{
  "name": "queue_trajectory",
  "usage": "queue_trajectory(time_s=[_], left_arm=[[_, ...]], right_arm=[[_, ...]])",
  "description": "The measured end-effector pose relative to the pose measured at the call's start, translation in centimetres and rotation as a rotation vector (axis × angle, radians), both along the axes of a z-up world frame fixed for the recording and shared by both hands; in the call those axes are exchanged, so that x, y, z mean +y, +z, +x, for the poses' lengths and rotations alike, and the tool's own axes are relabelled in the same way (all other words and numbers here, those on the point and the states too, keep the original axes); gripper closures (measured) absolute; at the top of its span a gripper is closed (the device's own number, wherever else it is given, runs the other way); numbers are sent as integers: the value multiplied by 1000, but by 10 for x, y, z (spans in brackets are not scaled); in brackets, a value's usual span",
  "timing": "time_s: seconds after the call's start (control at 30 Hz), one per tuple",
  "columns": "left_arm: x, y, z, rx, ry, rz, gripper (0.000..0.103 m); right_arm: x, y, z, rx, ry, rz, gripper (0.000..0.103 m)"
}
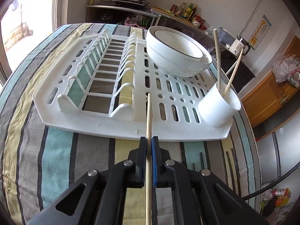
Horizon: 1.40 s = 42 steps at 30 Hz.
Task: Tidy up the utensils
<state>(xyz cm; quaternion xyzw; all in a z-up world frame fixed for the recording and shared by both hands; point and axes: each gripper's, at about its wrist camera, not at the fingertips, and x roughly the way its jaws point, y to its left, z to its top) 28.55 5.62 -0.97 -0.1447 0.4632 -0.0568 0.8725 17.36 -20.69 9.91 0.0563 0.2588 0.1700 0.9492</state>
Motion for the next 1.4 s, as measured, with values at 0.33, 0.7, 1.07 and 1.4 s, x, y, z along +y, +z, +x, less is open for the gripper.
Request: queue_trajectory(time_s=[0.33, 0.7, 1.07, 1.4], left_arm=[[-9, 89, -42, -257, -63, -11, 97], [-21, 125, -69, -416, -124, -22, 97], [-27, 131, -73, -452, -145, -28, 97], [-38, 125, -66, -437, -162, -16, 102]], right_arm=[[-3, 8, 0, -25, -10, 4, 98], [-3, 9, -6, -28, -9, 0, 98], [-2, 11, -4, -30, -12, -3, 98], [-4, 8, 1, -22, -19, -4, 98]])
